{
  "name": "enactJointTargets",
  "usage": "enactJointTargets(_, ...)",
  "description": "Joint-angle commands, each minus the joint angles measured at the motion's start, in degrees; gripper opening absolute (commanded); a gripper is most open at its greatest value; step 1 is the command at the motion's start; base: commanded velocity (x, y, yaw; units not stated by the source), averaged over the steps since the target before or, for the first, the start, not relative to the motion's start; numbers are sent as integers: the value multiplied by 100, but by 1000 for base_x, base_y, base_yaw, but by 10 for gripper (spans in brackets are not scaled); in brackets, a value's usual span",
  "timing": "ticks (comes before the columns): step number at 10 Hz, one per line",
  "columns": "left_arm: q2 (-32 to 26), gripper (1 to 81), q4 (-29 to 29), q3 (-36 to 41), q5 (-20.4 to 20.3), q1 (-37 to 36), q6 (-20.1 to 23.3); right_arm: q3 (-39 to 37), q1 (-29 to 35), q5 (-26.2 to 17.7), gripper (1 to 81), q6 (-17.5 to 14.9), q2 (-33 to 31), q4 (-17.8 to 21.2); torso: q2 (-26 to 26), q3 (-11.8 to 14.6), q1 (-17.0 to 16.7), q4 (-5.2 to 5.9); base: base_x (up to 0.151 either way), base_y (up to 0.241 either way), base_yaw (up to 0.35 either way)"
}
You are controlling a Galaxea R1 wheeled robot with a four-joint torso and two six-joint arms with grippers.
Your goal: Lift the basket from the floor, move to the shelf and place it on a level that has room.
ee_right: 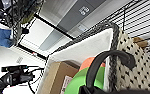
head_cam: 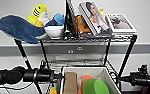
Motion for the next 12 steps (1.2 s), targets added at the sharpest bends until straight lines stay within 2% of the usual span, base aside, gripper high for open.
enactJointTargets(1, 250, 10, 21, -371, -436, -1196, -71, -418, 1105, 66, 10, 154, 371, 239, 0, 0, 0, 0, 0, 0, 0)
enactJointTargets(2, 364, 10, 73, -565, -436, -1232, -62, -585, 1150, 66, 10, 154, 503, 230, 0, 0, 0, 0, 0, 0, 0)
enactJointTargets(5, 759, 10, 697, -1275, -558, -1240, -63, -1340, 1202, 145, 10, 145, 1065, -173, 0, 0, 0, 0, 0, 0, 0)
enactJointTargets(7, 1032, 10, 1014, -1856, -831, -1258, -62, -2017, 1492, 136, 10, 145, 1496, -314, 2, -2, 2, 0, 0, 0, 0)
enactJointTargets(9, 1462, 10, 1101, -2515, -752, -1267, -62, -2598, 1729, 74, 10, 145, 1917, -323, 2, -4, 2, 0, 0, 0, 0)
enactJointTargets(12, 2182, 10, 1146, -3525, -699, -1293, -63, -3581, 1756, 66, 10, 136, 2655, -411, 6, -9, 4, 0, 0, 0, 0)
